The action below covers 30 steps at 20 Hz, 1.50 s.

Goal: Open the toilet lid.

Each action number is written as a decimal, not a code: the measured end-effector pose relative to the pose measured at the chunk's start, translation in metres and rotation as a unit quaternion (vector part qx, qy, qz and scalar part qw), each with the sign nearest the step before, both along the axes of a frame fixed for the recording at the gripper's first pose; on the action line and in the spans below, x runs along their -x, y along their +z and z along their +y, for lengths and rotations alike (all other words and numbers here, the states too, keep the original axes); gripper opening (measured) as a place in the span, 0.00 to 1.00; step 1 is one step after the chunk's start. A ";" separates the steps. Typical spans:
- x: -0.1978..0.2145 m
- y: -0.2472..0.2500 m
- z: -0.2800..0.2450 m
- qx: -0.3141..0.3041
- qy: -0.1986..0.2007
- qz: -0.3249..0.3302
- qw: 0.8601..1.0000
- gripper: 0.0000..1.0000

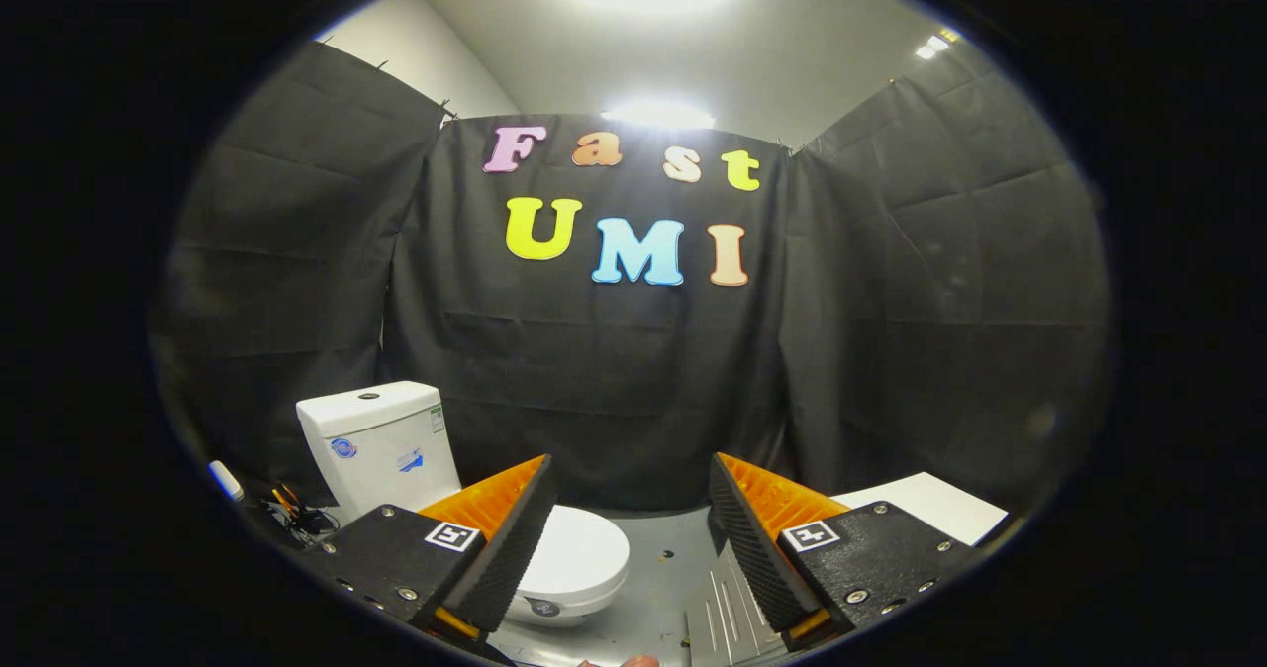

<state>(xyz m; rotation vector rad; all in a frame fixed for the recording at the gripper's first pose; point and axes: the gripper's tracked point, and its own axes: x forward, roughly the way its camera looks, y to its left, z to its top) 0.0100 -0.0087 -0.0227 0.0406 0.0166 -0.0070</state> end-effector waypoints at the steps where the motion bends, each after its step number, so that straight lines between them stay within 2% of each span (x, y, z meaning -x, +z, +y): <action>1: -0.001 -0.004 -0.001 0.001 -0.001 0.001 1.000 0.95; 8: -0.012 -0.025 -0.011 -0.015 -0.023 0.029 0.999 0.95; 13: -0.010 -0.031 -0.013 -0.032 -0.025 0.025 0.999 0.95; 16: -0.013 -0.033 -0.021 -0.044 -0.040 0.024 0.998 0.95; 20: -0.020 -0.040 -0.012 -0.078 -0.028 0.014 0.996 0.95; 26: -0.034 -0.070 0.004 -0.101 -0.018 0.028 0.994 0.95; 30: -0.042 -0.103 0.024 -0.138 -0.005 0.053 0.989 0.94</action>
